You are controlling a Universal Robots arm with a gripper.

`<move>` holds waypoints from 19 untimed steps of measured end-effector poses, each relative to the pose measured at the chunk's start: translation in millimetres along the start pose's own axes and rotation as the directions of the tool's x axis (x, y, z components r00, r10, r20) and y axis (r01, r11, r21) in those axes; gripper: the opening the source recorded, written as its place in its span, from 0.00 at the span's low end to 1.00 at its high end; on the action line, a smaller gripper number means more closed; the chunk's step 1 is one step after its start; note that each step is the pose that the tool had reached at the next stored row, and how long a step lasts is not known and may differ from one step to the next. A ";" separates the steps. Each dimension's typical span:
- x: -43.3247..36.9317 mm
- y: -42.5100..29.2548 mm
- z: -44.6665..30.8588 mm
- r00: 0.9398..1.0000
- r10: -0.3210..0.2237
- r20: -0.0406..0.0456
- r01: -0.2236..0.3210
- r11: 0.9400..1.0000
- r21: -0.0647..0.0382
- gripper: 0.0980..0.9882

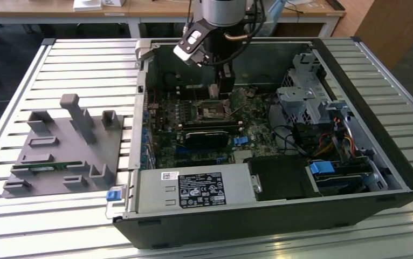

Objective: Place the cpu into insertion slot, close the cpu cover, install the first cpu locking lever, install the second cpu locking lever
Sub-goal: 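Place the cpu into insertion slot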

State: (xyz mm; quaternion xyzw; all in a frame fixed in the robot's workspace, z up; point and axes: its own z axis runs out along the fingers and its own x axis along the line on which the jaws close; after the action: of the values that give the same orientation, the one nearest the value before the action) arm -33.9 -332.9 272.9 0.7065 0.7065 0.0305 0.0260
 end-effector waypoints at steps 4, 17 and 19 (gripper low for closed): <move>1.0 -4.0 6.1 1.000 0.000 0.000 0.000 1.000 0.000 0.49; 2.6 -6.3 17.3 1.000 -0.001 0.000 0.001 1.000 0.000 0.49; 2.9 -7.1 18.2 1.000 -0.001 0.000 0.001 1.000 0.000 0.49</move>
State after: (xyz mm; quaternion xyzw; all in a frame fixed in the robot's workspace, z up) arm -39.5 -329.9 254.2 0.7063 0.7068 0.0304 0.0260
